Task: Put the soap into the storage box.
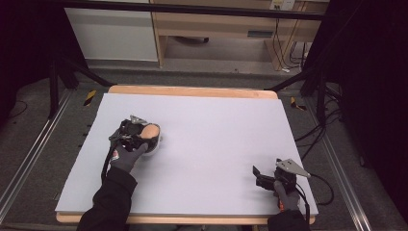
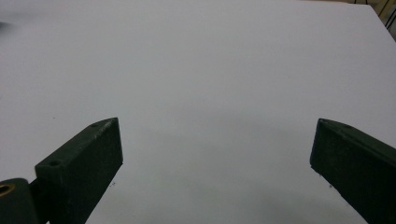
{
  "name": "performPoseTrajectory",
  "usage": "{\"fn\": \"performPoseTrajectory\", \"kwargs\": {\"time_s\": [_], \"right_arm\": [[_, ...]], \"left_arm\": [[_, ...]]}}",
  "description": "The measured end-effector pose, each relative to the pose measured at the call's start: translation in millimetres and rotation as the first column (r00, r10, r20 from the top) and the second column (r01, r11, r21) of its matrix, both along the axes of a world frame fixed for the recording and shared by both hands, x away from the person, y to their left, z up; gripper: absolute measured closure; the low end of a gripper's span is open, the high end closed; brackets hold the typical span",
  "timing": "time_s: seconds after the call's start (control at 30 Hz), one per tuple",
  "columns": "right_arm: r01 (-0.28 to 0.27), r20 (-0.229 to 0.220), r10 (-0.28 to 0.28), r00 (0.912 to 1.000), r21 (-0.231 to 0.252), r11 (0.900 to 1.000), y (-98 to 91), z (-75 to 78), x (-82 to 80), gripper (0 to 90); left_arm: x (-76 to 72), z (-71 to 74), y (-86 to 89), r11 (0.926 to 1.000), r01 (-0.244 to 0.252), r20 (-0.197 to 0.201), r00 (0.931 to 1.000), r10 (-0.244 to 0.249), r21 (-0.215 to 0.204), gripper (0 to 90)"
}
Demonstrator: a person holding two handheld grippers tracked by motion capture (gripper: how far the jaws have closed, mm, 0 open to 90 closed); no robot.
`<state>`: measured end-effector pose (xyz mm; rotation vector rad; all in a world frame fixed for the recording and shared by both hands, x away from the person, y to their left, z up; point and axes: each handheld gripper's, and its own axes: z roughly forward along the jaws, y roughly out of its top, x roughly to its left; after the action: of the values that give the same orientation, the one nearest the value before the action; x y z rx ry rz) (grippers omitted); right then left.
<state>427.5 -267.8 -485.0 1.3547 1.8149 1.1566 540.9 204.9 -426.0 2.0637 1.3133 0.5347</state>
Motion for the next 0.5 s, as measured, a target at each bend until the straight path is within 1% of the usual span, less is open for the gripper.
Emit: {"fn": "performPoseTrajectory", "kwargs": {"time_s": [0.13,0.23,0.33,0.43,0.5], "right_arm": [[0.0,0.002,0.0,1.0,-0.002,1.0,0.0,0.1,-0.1,2.6],[0.0,0.001,0.0,1.0,-0.002,1.0,0.0,0.1,-0.1,2.6],[0.0,0.001,0.0,1.0,-0.002,1.0,0.0,0.0,-0.1,2.6],[0.0,0.001,0.0,1.0,-0.002,1.0,0.1,0.0,-0.1,2.7],[0.001,0.001,-0.001,1.0,-0.004,1.0,0.3,0.0,-0.1,2.6]], "left_arm": [[-0.5,-0.8,0.9,1.0,0.0,0.006,1.0,0.0,-0.008,31.5],[-1.0,-2.1,2.3,0.9997,-0.002,0.015,0.9999,0.002,-0.026,31.4],[-1.3,-2.5,3.5,0.9994,-0.001,0.016,0.9999,0.001,-0.033,31.3],[-1.9,-3.0,3.0,0.9994,0.0,0.022,0.9998,0.001,-0.035,31.2],[-2.3,-2.9,3.1,0.9997,0.009,0.022,0.9997,-0.008,-0.024,31.1]]}}
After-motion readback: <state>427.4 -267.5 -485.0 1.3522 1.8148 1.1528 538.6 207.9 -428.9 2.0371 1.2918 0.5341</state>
